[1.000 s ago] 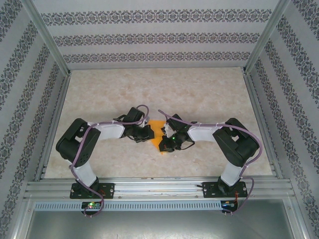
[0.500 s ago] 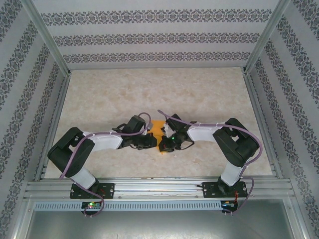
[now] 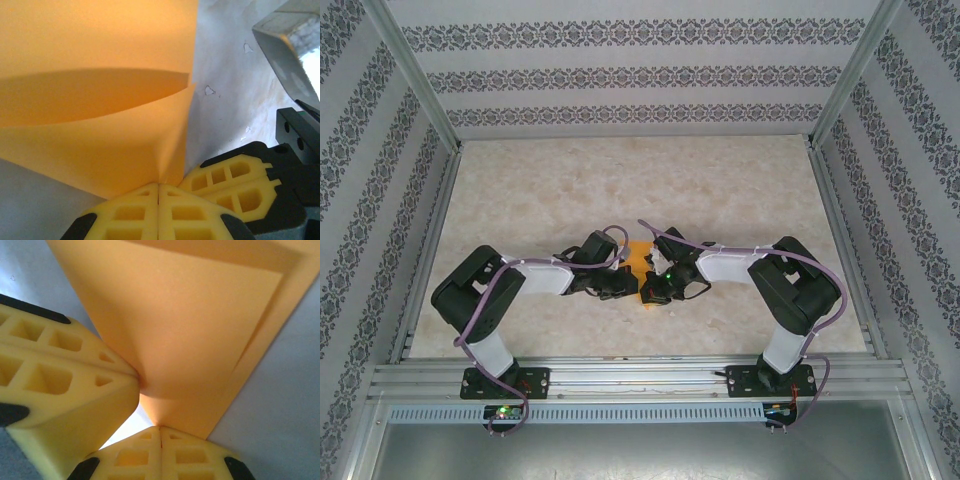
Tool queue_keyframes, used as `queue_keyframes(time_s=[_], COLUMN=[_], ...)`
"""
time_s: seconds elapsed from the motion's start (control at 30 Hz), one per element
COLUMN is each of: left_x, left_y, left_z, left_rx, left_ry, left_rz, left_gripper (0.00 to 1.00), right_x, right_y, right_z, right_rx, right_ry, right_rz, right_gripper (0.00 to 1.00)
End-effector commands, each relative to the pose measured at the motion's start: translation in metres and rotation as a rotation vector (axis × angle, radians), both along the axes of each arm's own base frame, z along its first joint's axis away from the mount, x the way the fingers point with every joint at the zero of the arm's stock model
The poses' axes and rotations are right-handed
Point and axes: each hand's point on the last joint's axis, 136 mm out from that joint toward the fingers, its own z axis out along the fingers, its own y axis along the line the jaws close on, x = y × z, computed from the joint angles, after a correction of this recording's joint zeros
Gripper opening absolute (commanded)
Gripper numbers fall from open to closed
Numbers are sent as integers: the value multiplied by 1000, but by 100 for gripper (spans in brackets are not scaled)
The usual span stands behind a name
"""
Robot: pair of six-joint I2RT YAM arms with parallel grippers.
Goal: Fold a paper plane with a square sheet of paper (fold left side to right side)
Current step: Third fold the triangle at the center of the table.
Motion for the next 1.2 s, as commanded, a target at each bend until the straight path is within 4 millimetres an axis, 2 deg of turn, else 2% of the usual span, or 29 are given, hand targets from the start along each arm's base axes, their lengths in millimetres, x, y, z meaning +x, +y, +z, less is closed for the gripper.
queue_keyframes(time_s=[0.0,0.43,0.9,1.17], left_x=[14,25,62,85], left_y=[-6,16,55,87], left_z=[-3,-24,-22,-24], left_rx=[-6,95,125,161], left_ry=[-23,22,-34,-61], left_rz=[19,99,188,234], left_gripper=[7,6,6,6], right_x=[-13,-16,-17,-18], right_y=[-39,-43,-44,-42], right_z=[-40,-41,-40,-40], right_rx=[-219,-246,-250,-247], right_ry=[34,43,49,53], right_rz=[-6,15,22,28], right_gripper=[0,0,0,0])
